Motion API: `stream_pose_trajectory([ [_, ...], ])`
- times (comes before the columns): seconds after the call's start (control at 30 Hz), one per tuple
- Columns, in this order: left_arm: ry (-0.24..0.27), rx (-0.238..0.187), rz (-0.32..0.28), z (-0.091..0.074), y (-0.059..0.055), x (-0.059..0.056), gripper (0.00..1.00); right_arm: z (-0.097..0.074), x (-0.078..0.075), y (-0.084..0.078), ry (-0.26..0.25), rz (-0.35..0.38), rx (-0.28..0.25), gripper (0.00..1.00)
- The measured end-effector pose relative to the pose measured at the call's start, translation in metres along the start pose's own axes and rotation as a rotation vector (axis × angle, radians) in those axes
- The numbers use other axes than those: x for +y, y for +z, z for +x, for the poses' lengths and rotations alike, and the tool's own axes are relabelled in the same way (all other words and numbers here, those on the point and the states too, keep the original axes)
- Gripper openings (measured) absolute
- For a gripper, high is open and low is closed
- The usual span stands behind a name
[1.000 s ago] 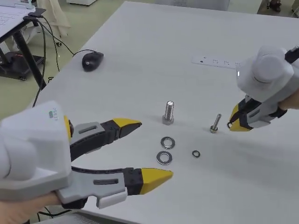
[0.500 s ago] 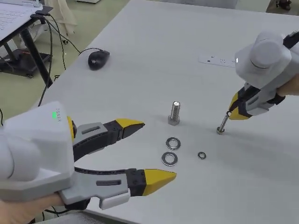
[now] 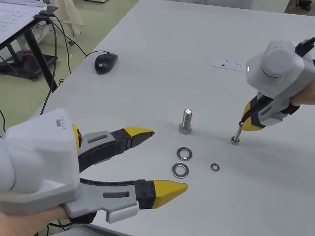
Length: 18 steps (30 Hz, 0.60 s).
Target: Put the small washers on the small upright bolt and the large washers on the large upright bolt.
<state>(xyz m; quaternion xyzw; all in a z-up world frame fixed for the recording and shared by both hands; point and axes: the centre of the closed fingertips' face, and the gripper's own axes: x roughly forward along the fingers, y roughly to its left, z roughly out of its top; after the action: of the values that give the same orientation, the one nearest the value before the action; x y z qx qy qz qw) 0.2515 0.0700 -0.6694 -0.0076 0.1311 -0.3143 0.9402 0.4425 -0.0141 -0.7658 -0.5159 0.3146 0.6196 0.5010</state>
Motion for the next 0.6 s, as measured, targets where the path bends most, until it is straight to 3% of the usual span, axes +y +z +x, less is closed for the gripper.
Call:
stream_pose_trajectory([
  [0.6, 0.003, 0.001, -0.013, 0.0, -0.003, 0.0, 0.6, 0.022, 0.005, -0.006, 0.024, -0.026, 0.03, 0.12],
])
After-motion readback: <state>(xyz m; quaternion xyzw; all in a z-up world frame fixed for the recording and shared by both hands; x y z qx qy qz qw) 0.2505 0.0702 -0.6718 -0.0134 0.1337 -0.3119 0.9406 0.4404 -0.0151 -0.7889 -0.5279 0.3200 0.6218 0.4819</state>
